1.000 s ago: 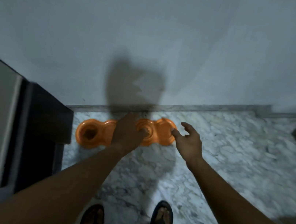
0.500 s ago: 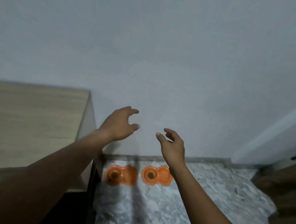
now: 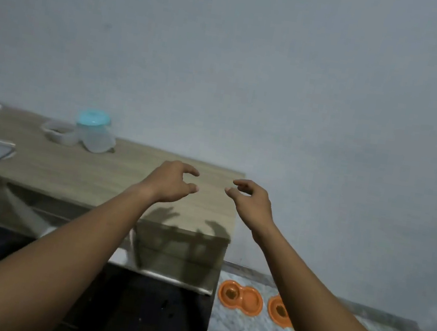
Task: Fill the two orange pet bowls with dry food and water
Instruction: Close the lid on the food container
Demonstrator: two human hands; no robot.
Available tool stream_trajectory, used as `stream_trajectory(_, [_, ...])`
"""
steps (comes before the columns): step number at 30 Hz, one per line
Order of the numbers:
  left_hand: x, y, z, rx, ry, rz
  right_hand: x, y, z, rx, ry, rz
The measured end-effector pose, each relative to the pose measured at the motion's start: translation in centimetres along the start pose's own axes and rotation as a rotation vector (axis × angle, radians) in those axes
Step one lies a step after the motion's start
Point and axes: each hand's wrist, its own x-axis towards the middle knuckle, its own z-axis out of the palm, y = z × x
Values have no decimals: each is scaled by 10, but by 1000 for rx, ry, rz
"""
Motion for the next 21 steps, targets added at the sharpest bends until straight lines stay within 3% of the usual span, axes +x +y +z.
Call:
stream_trajectory(12, [-60, -269, -157, 56, 36, -165, -4, -63, 324, 133, -101, 73])
stream_trajectory(21, [-10, -395, -202, 10, -15, -203, 47, -78, 459, 128, -121, 142])
